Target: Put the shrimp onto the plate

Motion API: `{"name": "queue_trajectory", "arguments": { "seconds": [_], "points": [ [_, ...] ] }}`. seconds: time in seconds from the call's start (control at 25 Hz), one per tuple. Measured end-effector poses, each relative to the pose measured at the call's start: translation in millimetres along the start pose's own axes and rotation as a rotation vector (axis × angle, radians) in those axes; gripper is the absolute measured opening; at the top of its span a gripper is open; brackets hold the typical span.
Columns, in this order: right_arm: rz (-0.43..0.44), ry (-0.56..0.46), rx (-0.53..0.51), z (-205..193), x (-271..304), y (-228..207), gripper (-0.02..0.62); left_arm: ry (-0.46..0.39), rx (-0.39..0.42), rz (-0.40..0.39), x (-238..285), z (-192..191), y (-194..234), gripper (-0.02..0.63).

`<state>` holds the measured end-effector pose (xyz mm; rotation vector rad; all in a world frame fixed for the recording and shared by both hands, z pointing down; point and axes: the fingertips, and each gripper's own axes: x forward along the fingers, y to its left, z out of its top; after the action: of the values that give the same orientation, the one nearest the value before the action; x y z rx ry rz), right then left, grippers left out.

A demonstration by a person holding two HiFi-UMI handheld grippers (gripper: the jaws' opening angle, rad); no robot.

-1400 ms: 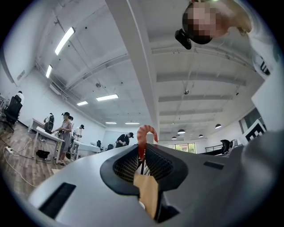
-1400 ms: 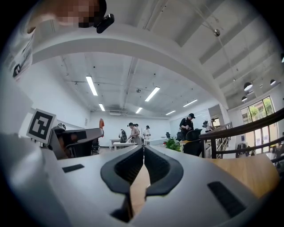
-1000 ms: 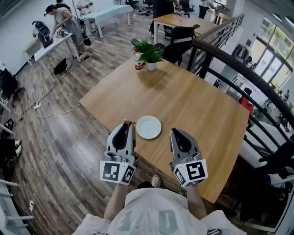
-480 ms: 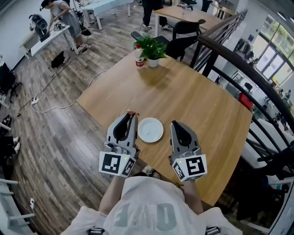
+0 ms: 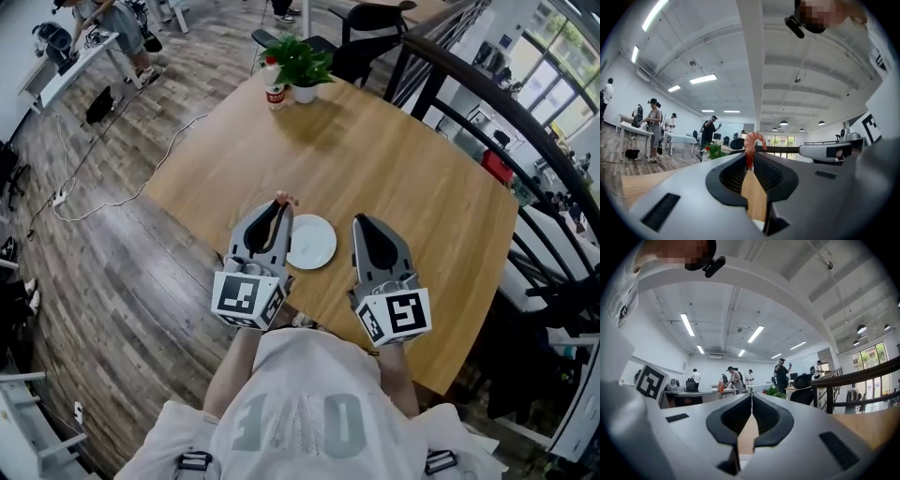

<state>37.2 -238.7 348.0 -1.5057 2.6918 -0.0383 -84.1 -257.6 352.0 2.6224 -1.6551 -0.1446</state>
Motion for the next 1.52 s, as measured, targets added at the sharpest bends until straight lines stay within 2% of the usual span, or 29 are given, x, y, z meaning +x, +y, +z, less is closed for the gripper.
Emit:
{"name": "queue_trajectory", "arguments": {
  "seconds": [0.16,0.32,0.52,0.72,0.84,1.04,1.52],
  "points": [
    [-0.010,0.019,-0.001,-6,3,-2,0.021,0.176,-0.047,-0.006,17,-53,5,0.052],
    [-0.027,0.038,-0.007,-10,4,-7,0.021,0.367,-0.053,0.017,26,-115,16,0.052],
    [-0.050,0.069,-0.012,-20,2,-19,0.021,0.589,-0.089,0.008,28,-186,21,0.052],
    [-0.073,0.095,0.000,-29,0,-29,0.021,0.792,-0.082,-0.018,24,-241,21,0.052],
    [-0.083,0.109,0.007,-35,-4,-35,0.021,0.885,-0.082,-0.026,22,-266,19,0.052],
    [-0.114,0.131,0.032,-41,-9,-44,0.021,0.969,-0.079,-0.013,17,-285,23,0.052],
    [-0.141,0.143,0.065,-49,-11,-51,0.021,1.019,-0.056,-0.013,14,-298,24,0.054]
  ]
}}
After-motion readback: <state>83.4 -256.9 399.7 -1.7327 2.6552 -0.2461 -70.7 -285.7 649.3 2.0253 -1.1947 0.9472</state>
